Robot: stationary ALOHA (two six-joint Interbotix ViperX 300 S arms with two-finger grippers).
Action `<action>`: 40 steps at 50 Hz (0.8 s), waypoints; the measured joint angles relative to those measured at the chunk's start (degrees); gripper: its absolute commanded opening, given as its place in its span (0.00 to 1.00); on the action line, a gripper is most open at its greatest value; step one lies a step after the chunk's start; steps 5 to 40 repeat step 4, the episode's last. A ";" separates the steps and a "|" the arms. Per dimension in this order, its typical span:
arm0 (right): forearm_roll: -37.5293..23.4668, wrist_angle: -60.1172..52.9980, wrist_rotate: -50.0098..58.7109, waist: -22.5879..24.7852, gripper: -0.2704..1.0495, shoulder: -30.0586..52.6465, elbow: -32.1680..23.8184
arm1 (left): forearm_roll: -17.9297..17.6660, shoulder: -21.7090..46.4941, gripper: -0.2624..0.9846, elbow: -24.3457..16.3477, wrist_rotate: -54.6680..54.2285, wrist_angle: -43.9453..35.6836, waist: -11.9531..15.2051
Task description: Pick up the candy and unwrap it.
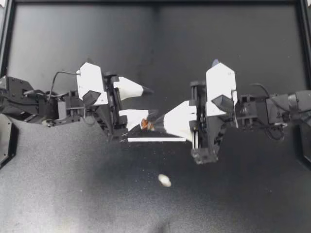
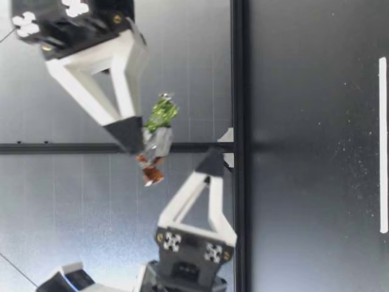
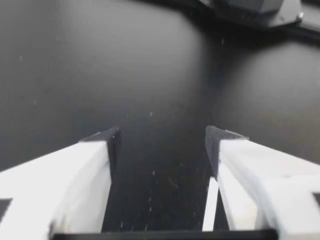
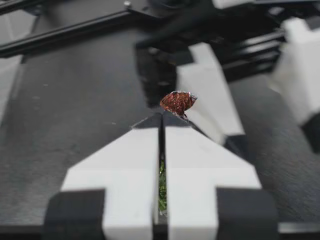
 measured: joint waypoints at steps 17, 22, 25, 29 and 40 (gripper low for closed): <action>0.09 0.00 -0.09 -0.35 0.11 -0.09 0.18 | 0.62 -1.58 0.65 1.05 0.44 0.00 -0.09; 0.09 0.00 -0.09 -0.35 0.11 -0.09 0.18 | 0.62 -1.58 0.65 1.05 0.44 0.00 -0.09; 0.09 0.00 -0.09 -0.35 0.11 -0.09 0.18 | 0.62 -1.58 0.65 1.05 0.44 0.00 -0.09; 0.09 0.00 -0.09 -0.35 0.11 -0.09 0.18 | 0.62 -1.58 0.65 1.05 0.44 0.00 -0.09; 0.09 0.00 -0.09 -0.35 0.11 -0.09 0.18 | 0.62 -1.58 0.65 1.05 0.44 0.00 -0.09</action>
